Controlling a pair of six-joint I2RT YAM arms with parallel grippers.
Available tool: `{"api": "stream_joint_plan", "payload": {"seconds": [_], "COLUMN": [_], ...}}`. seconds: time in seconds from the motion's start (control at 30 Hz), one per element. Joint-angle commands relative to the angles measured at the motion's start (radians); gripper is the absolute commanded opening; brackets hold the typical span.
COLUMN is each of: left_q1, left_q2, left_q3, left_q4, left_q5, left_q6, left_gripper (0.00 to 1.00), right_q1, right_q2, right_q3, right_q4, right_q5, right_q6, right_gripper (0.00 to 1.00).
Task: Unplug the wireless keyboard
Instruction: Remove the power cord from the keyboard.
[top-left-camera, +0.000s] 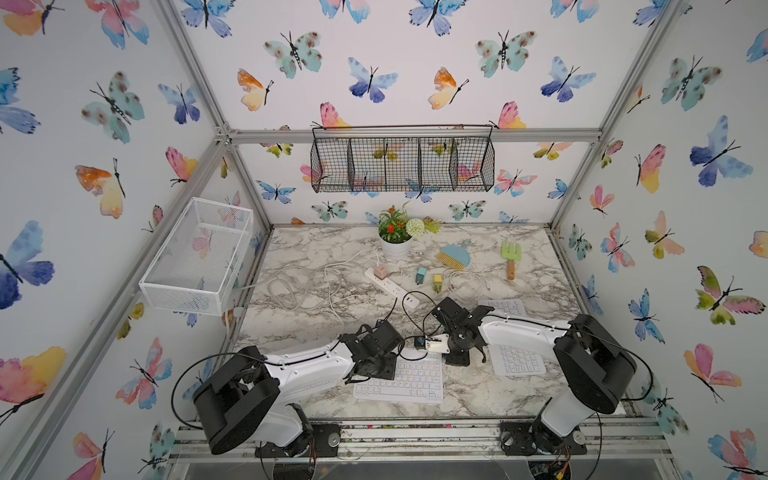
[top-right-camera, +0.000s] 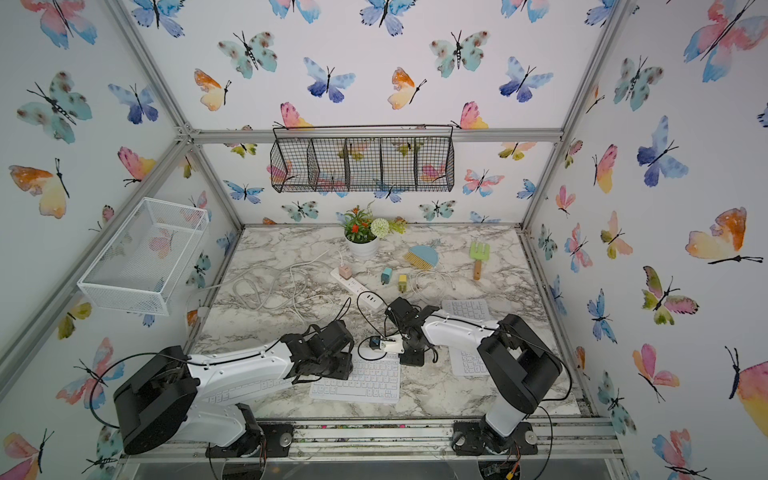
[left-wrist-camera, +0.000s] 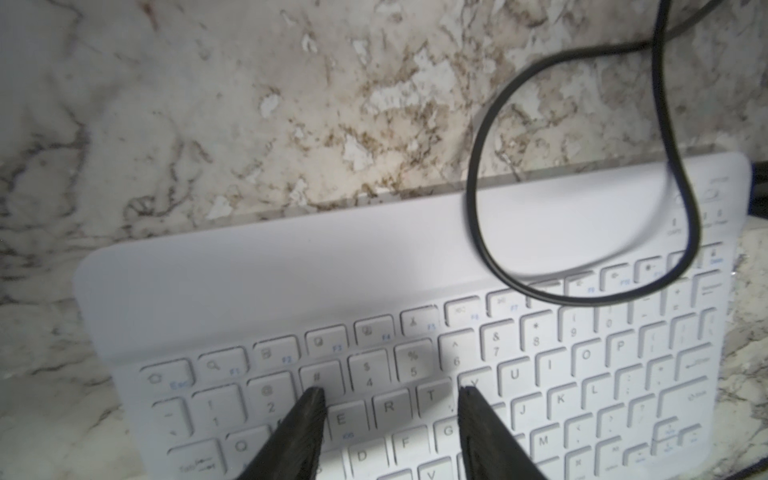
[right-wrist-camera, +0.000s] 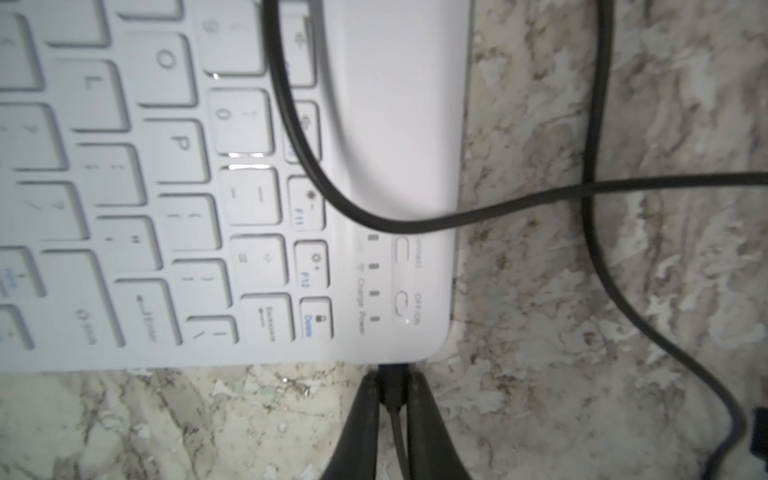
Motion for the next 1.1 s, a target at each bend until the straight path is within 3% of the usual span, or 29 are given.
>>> {"api": "stream_joint_plan", "payload": {"seconds": [0.0, 0.2, 0.4, 0.53, 0.77, 1.07], "left_q1": [0.002, 0.007, 0.007, 0.007, 0.01, 0.016], "left_q2": [0.11, 0.119, 0.136, 0.143, 0.133, 0.123], "left_q3": [-0.091, -0.101, -0.114, -0.114, -0.111, -0.114], "left_q4": [-0.052, -0.051, -0.052, -0.043, -0.033, -0.032], "left_q5": [0.01, 0.012, -0.001, 0.007, 0.021, 0.017], "left_q6": [0.005, 0.023, 0.033, 0.037, 0.03, 0.026], "left_gripper": [0.54, 0.54, 0.51, 0.51, 0.51, 0.5], "right_q1": [0.012, 0.012, 0.013, 0.012, 0.01, 0.002], "right_q2": [0.006, -0.033, -0.061, -0.07, 0.063, 0.132], "right_q3": [-0.032, -0.084, -0.118, -0.104, 0.06, 0.105], "right_q4": [-0.009, 0.013, 0.05, 0.049, -0.144, -0.136], "right_q5": [-0.096, -0.051, 0.04, 0.027, -0.137, -0.122], "right_q6": [-0.037, -0.036, -0.119, -0.13, 0.041, 0.26], "right_gripper": [0.14, 0.14, 0.15, 0.16, 0.15, 0.14]}}
